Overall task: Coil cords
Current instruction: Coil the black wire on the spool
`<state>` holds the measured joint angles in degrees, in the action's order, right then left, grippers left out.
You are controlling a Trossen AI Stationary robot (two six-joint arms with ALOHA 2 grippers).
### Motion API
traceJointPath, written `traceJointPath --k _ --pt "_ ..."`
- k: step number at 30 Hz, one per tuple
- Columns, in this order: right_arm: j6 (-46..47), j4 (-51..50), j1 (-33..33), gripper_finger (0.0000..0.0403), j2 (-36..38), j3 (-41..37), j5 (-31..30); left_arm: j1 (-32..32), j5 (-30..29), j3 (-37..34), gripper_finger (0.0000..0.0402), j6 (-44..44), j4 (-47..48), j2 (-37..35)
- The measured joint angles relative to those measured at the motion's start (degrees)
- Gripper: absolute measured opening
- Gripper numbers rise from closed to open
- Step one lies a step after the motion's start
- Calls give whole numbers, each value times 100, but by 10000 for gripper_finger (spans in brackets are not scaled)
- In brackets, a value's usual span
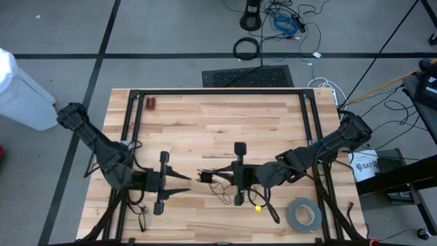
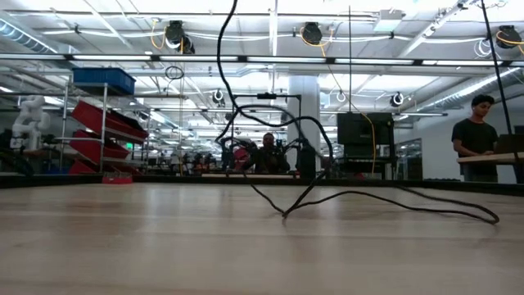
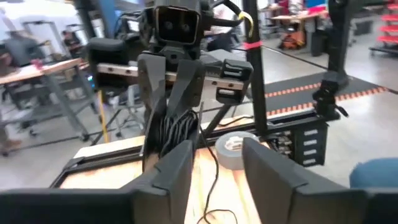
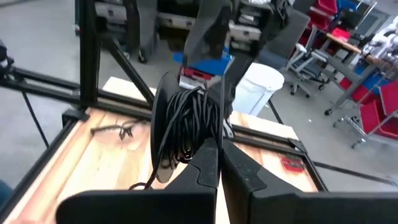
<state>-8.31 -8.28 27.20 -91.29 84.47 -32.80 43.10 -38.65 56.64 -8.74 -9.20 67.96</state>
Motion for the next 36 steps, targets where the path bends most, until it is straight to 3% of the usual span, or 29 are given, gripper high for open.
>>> traceJointPath --k 5,14,24,36 --pt "183 -547 74 0 289 0 -30 331 -383 3 176 455 1 58" --pt "208 -989 402 0 670 0 9 441 -379 5 177 1277 379 825" --pt "407 -1104 415 0 799 0 10 62 -561 3 177 955 -224 1005" --pt "945 -1271 322 0 739 -335 202 61 -598 5 177 127 -606 990"
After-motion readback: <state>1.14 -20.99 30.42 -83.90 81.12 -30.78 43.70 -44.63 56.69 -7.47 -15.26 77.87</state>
